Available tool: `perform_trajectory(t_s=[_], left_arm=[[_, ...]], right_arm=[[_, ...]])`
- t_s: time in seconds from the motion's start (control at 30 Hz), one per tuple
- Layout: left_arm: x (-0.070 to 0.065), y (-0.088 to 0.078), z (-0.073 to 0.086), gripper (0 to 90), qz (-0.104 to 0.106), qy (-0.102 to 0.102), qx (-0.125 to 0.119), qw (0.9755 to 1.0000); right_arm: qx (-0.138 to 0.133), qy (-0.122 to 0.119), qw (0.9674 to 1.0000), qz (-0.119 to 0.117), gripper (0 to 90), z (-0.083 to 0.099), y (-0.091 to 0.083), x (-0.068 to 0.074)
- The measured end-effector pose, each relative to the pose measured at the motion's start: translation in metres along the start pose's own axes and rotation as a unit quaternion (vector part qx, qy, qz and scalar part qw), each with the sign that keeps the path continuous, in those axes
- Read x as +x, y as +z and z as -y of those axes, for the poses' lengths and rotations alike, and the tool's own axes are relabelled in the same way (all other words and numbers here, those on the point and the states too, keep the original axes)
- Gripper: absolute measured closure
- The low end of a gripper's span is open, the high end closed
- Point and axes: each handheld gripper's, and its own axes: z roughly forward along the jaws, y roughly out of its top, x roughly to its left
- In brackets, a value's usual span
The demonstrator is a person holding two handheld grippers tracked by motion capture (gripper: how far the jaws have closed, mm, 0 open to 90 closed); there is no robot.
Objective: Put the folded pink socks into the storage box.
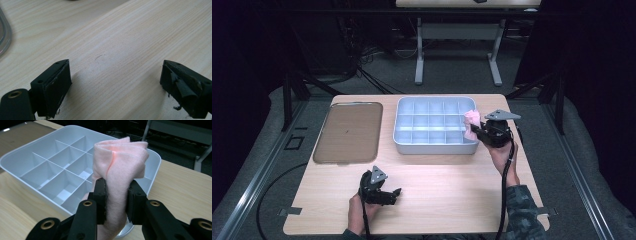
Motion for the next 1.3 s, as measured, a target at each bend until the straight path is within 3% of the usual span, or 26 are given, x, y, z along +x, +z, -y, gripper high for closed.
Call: perform_trajectory(t_s=[0.53, 0.87, 1.3], left_arm=[[0.0, 0.0, 0.0, 10.1, 0.0, 0.003, -0.001, 1.0], [0.0, 0.0, 0.0, 10.4, 0.0, 0.004, -0.001, 1.0], [0.0, 0.0, 0.0, 10.4, 0.0, 0.004, -0.001, 1.0]], right_arm=[[0.039, -0.025, 0.9985, 0.028, 72.2, 0.011, 0.039, -0.005], [0.056, -0.044, 0.9959, 0.056, 71.7, 0.017, 0.055, -0.003], [0.09, -0.051, 0.9931, 0.055, 67.3, 0.022, 0.064, -0.003]])
